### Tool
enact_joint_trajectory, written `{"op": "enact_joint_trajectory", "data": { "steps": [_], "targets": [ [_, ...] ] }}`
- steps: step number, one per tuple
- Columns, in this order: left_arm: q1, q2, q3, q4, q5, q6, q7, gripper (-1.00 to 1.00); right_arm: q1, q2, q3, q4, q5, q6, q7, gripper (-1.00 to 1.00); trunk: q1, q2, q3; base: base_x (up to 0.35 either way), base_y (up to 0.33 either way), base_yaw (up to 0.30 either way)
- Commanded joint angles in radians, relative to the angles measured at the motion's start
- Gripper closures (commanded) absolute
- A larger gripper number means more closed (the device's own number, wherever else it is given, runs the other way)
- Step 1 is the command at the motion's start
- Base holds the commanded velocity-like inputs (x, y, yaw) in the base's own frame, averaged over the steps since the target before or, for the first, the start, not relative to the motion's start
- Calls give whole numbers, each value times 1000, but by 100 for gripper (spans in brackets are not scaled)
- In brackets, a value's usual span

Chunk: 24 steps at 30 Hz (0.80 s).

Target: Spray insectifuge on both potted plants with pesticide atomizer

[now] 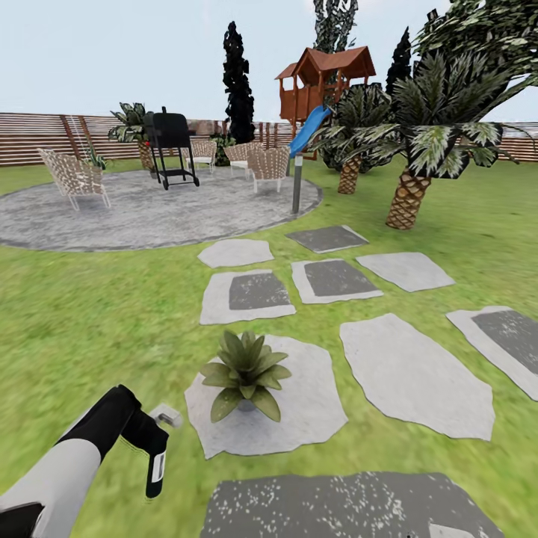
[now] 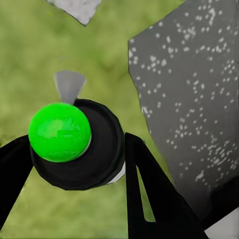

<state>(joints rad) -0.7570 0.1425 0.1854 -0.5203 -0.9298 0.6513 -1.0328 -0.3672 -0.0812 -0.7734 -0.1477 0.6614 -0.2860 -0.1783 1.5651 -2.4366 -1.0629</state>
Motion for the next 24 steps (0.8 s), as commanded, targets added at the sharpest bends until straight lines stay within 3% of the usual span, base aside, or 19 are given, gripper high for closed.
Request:
{"op": "enact_joint_trajectory", "data": {
  "steps": [1, 8, 15, 18, 20, 21, 22, 24],
  "targets": [
    [-1, -1, 6, -1, -7, 7, -7, 100, -1, 0, -7, 2, 10, -4, -4, -100, 0, 0, -1, 282, -107, 0],
    [-4, -3, 6, 0, -5, 8, -8, 100, -1, -1, -8, 1, 9, -5, -5, -100, 0, 0, -1, 223, -215, 0],
    [-7, -3, 5, 2, -5, 9, -11, 100, 0, -3, -10, -2, 8, -6, -7, -100, 0, 0, -1, 326, -30, 0],
    [-7, -1, -4, 3, -13, 7, -99, 100, 0, -3, -10, -3, 7, -6, -7, -100, 0, 0, -1, 156, -1, -157],
    [-8, 1, -30, 1, -36, 7, -160, 100, 0, -3, -10, -3, 7, -6, -7, -100, 0, 0, -1, 36, 0, -243],
    [-8, 4, -96, -1, -111, 20, -247, 100, -1, -3, -10, -3, 7, -6, -7, -100, 0, 0, -1, 6, 0, -266],
    [-9, 7, -109, -2, -138, 41, -264, 100, -1, -3, -10, -3, 7, -6, -8, -100, 0, 0, -1, 3, 0, -266],
    [-10, 10, -117, -4, -157, 66, -273, 100, -1, -3, -10, -3, 7, -6, -8, -100, 0, 0, -1, 2, 0, -200]
  ]
}}
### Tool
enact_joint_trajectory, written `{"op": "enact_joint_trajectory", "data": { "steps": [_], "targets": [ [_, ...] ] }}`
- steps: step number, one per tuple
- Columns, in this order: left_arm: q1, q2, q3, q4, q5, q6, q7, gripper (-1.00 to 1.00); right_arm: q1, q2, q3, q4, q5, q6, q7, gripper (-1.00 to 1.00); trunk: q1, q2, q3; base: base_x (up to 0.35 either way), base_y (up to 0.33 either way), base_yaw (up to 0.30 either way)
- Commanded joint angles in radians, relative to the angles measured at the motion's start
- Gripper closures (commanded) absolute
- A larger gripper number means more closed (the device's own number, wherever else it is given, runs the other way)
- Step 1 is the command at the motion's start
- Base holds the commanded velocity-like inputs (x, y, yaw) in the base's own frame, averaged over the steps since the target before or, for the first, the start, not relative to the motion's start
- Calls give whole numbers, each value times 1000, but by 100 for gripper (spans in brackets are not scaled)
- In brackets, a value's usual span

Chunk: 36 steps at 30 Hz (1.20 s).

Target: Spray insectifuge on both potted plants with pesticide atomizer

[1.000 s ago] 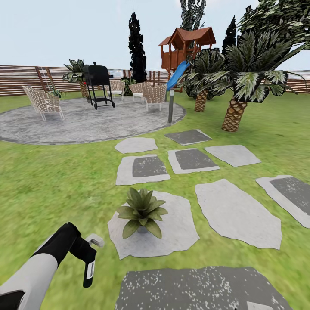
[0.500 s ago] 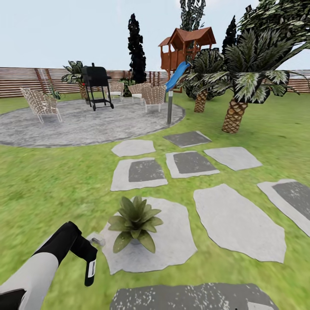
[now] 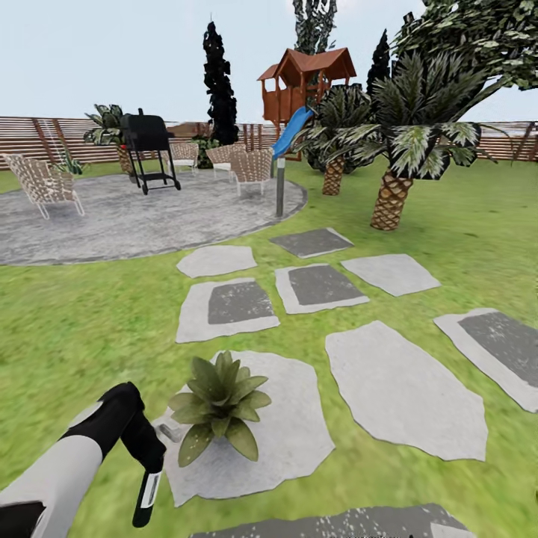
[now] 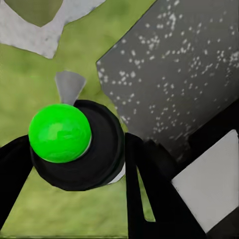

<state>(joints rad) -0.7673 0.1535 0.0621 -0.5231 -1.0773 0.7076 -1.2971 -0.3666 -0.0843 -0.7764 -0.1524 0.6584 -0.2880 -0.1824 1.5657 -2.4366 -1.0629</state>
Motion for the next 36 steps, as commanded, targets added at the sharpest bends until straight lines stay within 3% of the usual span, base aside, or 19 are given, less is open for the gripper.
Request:
{"op": "enact_joint_trajectory", "data": {
  "steps": [1, 7, 12, 26, 36],
  "targets": [
    [-1, 0, 4, -7, -14, 18, -12, 100, -1, 0, -7, 2, 10, -4, -4, -100, 0, 0, -1, 1, 0, -104],
    [-1, 2, 0, -95, -36, 61, -16, 100, -1, -5, -7, 1, 12, -4, -2, -100, 0, 0, -1, 141, 0, -26],
    [0, 3, -1, -106, -68, 105, -16, 100, -1, -8, -6, 1, 12, -3, -1, -100, 0, 0, -1, 319, 43, -1],
    [13, 7, -2, -106, -101, 106, -14, 100, -1, -6, -6, 2, 12, -3, -3, -100, 0, 0, -1, 53, 158, 4],
    [16, 7, 1, -106, -102, 105, -7, 100, -1, -6, -6, 2, 12, -3, -3, -100, 0, 0, -1, 0, 2, 227]
  ]
}}
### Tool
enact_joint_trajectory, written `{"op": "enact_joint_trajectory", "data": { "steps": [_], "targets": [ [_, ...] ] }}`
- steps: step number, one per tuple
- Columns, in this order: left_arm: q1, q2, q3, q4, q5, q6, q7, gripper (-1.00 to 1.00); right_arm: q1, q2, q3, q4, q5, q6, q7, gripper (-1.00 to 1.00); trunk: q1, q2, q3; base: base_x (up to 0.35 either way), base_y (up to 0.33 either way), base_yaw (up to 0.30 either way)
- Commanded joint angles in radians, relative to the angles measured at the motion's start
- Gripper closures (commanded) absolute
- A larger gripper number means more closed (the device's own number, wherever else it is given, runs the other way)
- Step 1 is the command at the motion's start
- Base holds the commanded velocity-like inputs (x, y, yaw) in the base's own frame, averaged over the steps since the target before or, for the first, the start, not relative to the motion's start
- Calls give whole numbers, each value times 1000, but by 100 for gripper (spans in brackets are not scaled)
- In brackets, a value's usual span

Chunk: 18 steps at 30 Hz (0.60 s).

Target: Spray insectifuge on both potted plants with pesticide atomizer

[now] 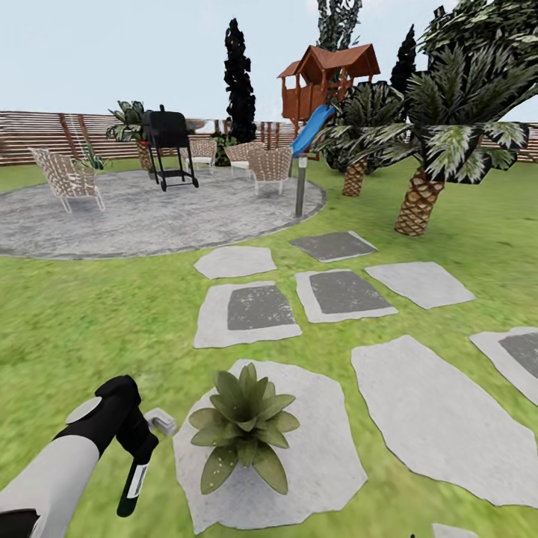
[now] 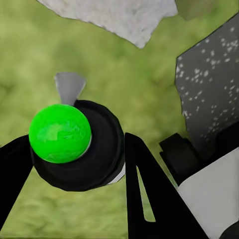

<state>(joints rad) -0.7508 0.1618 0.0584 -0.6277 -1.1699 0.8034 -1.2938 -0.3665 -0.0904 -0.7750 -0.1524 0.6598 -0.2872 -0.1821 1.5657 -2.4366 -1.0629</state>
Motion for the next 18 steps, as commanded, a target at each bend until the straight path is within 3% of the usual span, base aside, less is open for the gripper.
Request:
{"op": "enact_joint_trajectory", "data": {
  "steps": [1, 5, 11, 14, 18],
  "targets": [
    [-1, -1, 4, -1, -10, 9, -10, 100, -1, 0, -7, 2, 11, -4, -4, -100, 0, 0, -1, 0, 0, 87],
    [1, -1, 2, 0, -10, 7, -6, 100, -1, 0, -7, 2, 11, -4, -4, -100, 0, 0, -1, 0, 0, 26],
    [4, -2, 5, 14, -9, 7, 81, 100, -1, 0, -7, 2, 10, -4, -4, -100, 0, 0, -1, 0, 0, 2],
    [4, -6, 8, 14, -5, 7, 96, 100, -2, 0, -7, 2, 10, -4, -4, -100, 0, 0, -1, 0, 0, 0],
    [4, -8, 12, 13, -2, 7, 102, 100, -1, 0, -7, 2, 11, -4, -4, -100, 0, 0, -1, 0, -174, 0]
  ]
}}
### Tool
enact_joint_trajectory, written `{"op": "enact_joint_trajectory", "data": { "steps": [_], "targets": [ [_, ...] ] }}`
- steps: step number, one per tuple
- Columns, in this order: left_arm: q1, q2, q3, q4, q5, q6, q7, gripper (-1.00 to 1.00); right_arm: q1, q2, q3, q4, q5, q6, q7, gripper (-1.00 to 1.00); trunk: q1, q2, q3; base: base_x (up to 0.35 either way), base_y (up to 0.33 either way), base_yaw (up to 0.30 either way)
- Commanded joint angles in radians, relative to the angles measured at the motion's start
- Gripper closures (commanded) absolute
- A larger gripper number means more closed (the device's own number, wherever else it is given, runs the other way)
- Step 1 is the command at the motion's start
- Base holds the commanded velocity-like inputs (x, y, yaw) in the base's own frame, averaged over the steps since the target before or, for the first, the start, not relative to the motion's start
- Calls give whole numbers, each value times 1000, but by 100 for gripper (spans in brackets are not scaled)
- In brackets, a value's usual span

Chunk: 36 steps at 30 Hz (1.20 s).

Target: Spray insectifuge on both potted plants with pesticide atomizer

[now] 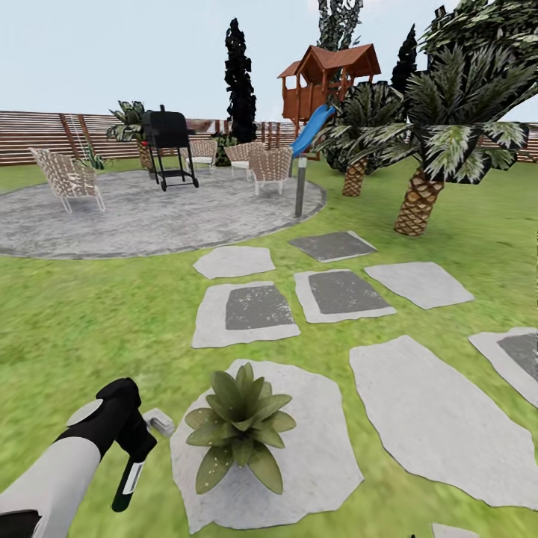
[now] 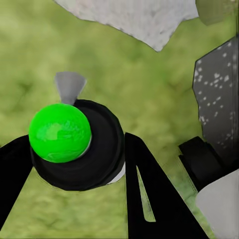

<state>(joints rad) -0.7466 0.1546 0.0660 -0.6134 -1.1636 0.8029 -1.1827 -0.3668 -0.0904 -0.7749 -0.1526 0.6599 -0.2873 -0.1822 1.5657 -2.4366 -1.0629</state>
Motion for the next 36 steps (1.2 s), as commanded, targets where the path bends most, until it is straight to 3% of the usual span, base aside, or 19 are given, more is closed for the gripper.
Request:
{"op": "enact_joint_trajectory", "data": {
  "steps": [1, 15, 23, 29, 36],
  "targets": [
    [0, 0, 4, -2, -8, 7, -9, 100, -1, 0, -7, 2, 10, -4, -3, -100, 0, 0, -1, 0, -251, 5],
    [0, 3, 12, -7, -6, 8, -10, 100, -1, 1, -6, 4, 10, -4, -3, -100, 0, 0, -1, -95, -254, 239],
    [0, 5, 16, 1, -13, 9, -6, 100, -1, 1, -6, 4, 10, -4, -3, -100, 0, 0, -1, 47, -47, 183],
    [26, -10, 19, 1, -3, 9, 86, 100, -1, 1, -7, 4, 10, -4, -3, -100, 0, 0, -1, 7, -1, 10],
    [37, -29, 20, 1, 25, 5, 138, 100, -1, 5, -6, 4, 10, -4, -3, -100, 0, 0, -2, 0, 0, 76]
  ]
}}
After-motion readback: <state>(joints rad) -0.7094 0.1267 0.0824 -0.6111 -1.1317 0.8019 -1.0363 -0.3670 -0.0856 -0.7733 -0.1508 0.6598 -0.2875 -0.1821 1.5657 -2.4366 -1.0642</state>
